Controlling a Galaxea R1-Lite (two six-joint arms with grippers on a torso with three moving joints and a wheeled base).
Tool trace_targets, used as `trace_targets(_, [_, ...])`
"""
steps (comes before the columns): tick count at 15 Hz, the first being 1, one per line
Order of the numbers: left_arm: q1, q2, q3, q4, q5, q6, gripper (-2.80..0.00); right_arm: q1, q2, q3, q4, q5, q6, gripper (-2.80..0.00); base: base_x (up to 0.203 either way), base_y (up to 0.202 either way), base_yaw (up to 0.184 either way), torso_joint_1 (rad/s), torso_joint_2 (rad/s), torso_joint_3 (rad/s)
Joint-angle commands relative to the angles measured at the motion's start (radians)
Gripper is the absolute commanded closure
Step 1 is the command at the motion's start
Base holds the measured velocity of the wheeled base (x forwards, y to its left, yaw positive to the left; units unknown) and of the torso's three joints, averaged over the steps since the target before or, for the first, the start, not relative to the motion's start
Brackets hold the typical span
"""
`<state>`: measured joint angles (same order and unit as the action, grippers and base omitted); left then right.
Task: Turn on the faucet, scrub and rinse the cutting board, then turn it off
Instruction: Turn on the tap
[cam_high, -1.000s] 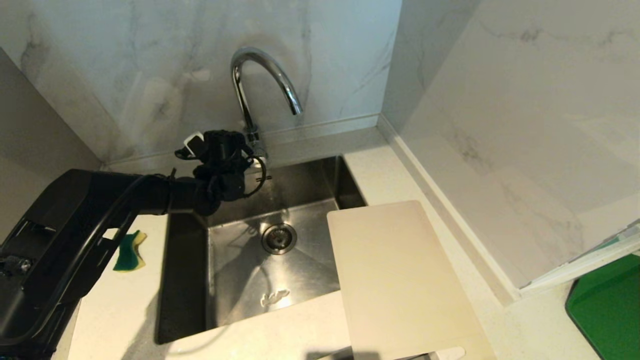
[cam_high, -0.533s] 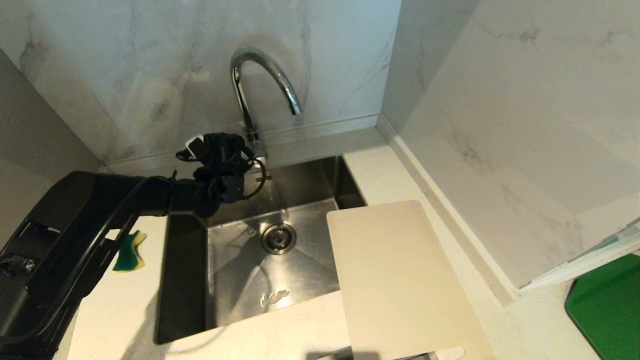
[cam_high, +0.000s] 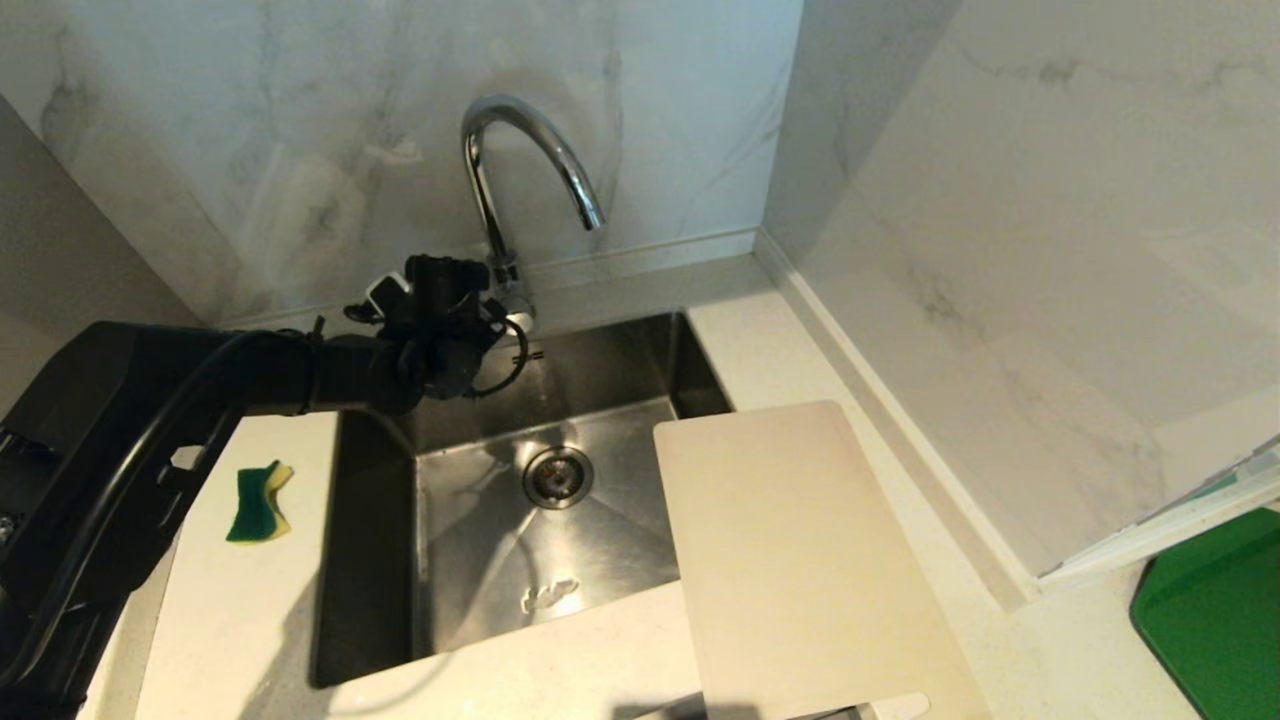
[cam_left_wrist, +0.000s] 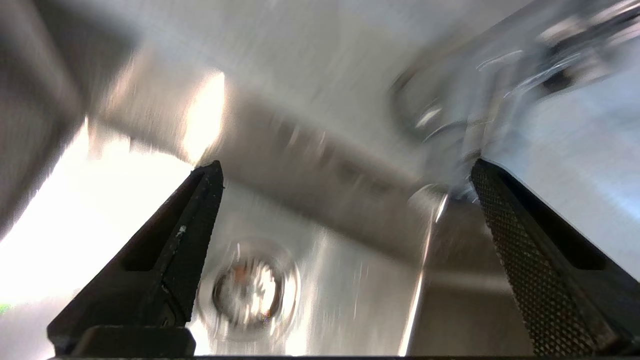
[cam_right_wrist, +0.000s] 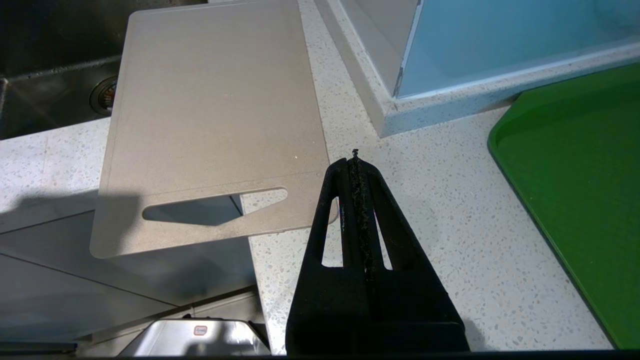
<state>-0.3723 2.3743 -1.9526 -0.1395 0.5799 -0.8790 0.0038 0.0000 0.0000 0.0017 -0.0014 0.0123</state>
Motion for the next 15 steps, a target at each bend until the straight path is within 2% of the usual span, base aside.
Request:
trace_targets(1, [0.001, -0.029, -0.002, 0.038, -0.038, -0.043, -2.80, 0.001, 0.002, 0.000, 0.000, 0.000, 0.000, 0.00, 0.000, 0.000, 0.000, 0.000, 0.00, 0.000])
trace_targets(10, [-0.003, -0.037, 0.003, 0.070, -0.050, -0.054, -2.80, 0.001, 0.002, 0.002, 0.000, 0.000, 0.000, 0.00, 0.000, 0.000, 0.000, 0.000, 0.00, 0.000])
trace_targets(11, [-0.003, -0.045, 0.003, 0.097, -0.072, -0.063, -2.80, 0.001, 0.002, 0.001, -0.001, 0.000, 0.000, 0.00, 0.000, 0.000, 0.000, 0.000, 0.00, 0.000])
trace_targets(14, [-0.002, -0.085, 0.001, 0.219, -0.196, -0.120, -2.80, 0.001, 0.002, 0.002, 0.000, 0.000, 0.000, 0.00, 0.000, 0.000, 0.000, 0.000, 0.00, 0.000])
trace_targets(15, [0.001, -0.092, 0.001, 0.249, -0.210, -0.129, -2.80, 0.001, 0.002, 0.000, 0.000, 0.000, 0.001, 0.00, 0.000, 0.000, 0.000, 0.000, 0.00, 0.000])
